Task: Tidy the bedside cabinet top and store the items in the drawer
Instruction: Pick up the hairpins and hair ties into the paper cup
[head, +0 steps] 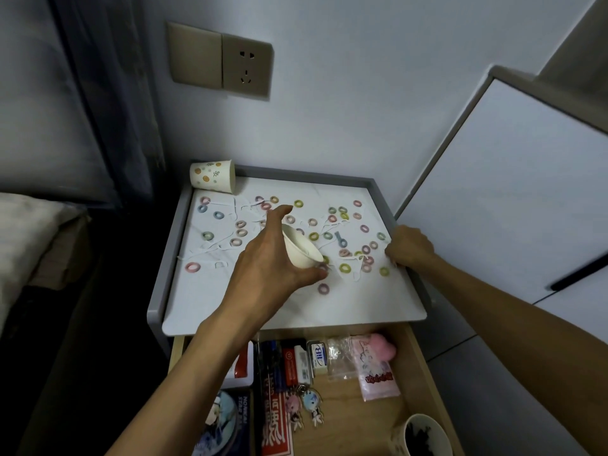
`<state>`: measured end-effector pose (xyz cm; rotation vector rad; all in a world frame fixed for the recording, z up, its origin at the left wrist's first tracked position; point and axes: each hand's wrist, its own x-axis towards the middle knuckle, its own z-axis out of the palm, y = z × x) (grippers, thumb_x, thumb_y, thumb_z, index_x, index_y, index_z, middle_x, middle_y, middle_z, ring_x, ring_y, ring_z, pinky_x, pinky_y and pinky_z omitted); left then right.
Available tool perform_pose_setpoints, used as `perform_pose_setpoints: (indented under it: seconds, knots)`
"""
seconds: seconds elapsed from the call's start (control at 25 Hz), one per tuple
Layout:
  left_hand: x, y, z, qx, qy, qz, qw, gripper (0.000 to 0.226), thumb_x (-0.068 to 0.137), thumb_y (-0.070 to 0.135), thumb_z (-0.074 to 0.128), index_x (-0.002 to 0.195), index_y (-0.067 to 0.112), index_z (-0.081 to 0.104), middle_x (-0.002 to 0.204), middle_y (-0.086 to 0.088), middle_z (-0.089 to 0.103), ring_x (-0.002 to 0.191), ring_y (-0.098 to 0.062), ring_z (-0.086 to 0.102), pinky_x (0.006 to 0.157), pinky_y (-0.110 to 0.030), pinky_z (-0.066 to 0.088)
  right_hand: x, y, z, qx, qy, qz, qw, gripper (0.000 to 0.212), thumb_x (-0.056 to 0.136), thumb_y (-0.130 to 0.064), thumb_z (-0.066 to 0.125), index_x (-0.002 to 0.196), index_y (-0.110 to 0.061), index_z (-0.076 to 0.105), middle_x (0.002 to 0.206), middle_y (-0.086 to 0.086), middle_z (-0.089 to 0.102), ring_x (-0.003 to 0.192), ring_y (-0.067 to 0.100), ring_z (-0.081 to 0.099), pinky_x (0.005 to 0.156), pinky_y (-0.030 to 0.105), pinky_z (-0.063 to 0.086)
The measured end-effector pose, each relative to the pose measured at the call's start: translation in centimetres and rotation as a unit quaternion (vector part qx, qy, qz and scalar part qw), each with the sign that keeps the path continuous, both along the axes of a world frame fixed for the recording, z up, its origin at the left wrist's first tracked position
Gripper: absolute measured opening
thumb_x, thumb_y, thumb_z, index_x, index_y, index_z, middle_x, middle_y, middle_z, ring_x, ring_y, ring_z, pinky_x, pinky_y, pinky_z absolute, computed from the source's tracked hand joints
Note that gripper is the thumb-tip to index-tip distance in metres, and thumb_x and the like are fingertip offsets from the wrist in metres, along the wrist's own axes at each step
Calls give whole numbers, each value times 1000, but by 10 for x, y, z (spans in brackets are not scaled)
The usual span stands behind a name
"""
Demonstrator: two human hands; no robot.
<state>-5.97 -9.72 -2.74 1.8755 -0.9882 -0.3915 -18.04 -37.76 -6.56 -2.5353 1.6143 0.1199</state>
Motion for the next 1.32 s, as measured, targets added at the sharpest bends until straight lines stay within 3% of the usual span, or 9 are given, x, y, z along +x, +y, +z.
perform_pose_setpoints:
  seconds: [0.16,0.32,0.44,0.56,0.72,0.88,1.0,1.16,1.32]
  knots:
    - [2,0,0,2,-3,7,1000,103,65,37,88,146,34,25,136,6,52,102,-5,43,79,-23,36,-10,11,8,-25,-79,247,965,17,94,-21,61,108,-13,66,101,6,69,86,19,63,79,30,52]
    - [-1,-1,1,8,-4,4,1000,102,65,36,88,146,33,25,137,5,52,113,-14,51,79,-22,35,-6,16,7,18,19,393,919,17,91,-15,64,107,-17,70,104,1,69,93,15,62,75,20,51]
    - [1,0,-1,6,-8,4,1000,102,66,37,87,146,34,25,137,6,52,114,-13,50,80,-22,35,2,14,2,27,25,392,919,34,84,-15,73,117,-19,63,111,-3,58,96,10,53,63,6,36]
    - [3,0,-1,2,1,9,1000,102,65,37,88,145,34,26,135,5,52,106,-10,47,80,-25,40,8,10,-2,50,51,385,920,48,81,-17,76,125,-18,57,118,-4,50,105,12,48,70,7,33]
    - [3,-2,-2,8,0,10,1000,102,65,38,88,146,35,25,137,6,52,113,-14,51,80,-24,37,19,5,-5,57,86,392,914,35,81,-20,77,114,-16,64,113,-1,59,103,15,55,79,16,41]
    - [5,-3,-4,8,-5,9,1000,102,64,39,88,145,35,26,136,7,52,107,-10,48,79,-23,36,29,7,-6,41,125,395,909,30,83,-22,75,109,-12,68,102,2,63,92,16,57,74,21,41]
    - [5,-3,-4,9,-4,12,1000,102,64,39,88,145,35,26,134,6,52,101,-6,43,78,-24,36,27,6,-5,38,116,390,913,22,85,-21,72,103,-10,69,95,5,66,85,15,56,69,19,39]
    - [6,-4,-3,7,-2,13,1000,102,64,39,88,145,35,27,132,6,53,101,-9,44,78,-26,39,19,-2,14,6,67,396,916,13,88,-22,69,87,-11,64,78,2,62,70,11,53,71,35,48]
    - [5,-4,-2,12,0,12,1000,103,64,39,88,146,35,25,138,5,50,113,-16,50,80,-26,39,17,-5,25,12,86,391,916,21,89,-20,69,108,-13,69,97,4,71,80,13,66,81,34,56]
